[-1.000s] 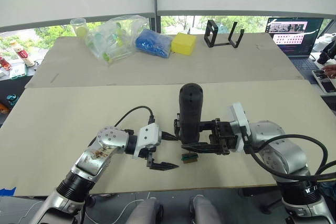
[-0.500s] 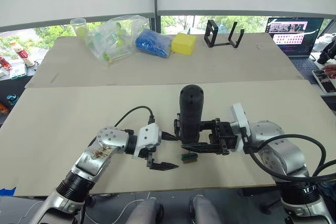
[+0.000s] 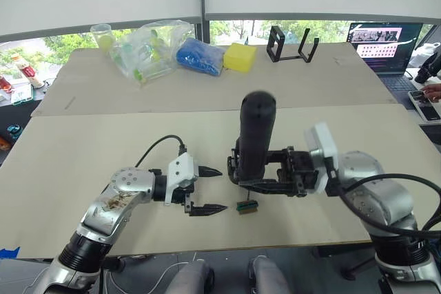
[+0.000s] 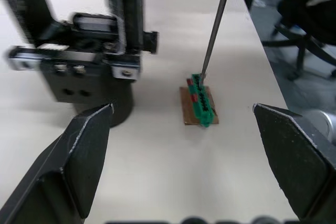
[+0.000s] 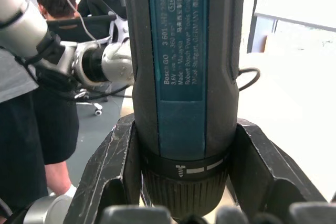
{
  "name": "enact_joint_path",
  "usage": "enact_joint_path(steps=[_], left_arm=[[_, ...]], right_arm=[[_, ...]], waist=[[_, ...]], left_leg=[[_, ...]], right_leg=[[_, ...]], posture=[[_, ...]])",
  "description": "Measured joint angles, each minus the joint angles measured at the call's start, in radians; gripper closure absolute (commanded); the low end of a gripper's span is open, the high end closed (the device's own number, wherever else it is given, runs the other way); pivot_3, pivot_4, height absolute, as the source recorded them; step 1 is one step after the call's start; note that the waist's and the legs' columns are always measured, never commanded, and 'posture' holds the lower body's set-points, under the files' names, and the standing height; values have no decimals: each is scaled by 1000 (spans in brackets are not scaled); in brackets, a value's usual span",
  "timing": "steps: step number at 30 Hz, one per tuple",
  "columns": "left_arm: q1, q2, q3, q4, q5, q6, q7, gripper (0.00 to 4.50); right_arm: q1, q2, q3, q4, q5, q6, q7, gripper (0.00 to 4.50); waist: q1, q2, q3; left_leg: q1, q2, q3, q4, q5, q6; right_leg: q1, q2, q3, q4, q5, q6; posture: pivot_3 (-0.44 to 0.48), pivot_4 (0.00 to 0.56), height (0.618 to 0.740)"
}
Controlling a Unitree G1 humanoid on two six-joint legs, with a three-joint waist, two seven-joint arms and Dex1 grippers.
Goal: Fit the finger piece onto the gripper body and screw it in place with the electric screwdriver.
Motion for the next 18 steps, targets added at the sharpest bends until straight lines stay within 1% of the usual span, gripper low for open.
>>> enact_joint_path(steps=[3,7,11,12,18], left_arm=[[14,-6,11,0,1,15,38,0],[14,-50,3,33,24,6,94,0],[-32,-122,-28,123,63,-2,140,0],[-37,-132,-36,131,66,-4,144,0],[-123,-246,-89,315,134,-76,184,0]], right_arm=[[-42,-6,-12,-10,44,38,-20,2576],[-103,-13,-15,-18,111,105,-45,2576],[-174,-21,-34,-20,162,158,-74,2576],[-180,-24,-39,-20,167,163,-75,2576],[-186,-47,-48,-20,194,196,-76,2576]], waist=[[1,0,0],[4,0,0],[4,0,0],[4,-1,0],[2,-1,0]], left_leg=[[0,0,0,0,0,0],[0,-1,0,0,0,0],[0,-1,0,0,0,0],[0,-1,0,0,0,0],[-1,-1,0,0,0,0]], right_leg=[[1,0,0,0,0,0],[1,-1,0,-1,0,0],[1,-2,-1,-1,0,0],[1,-2,-1,-1,0,0],[0,-2,-1,0,0,0]], posture=[[0,150,737],[0,150,737],[0,150,737],[0,150,737],[0,150,737]])
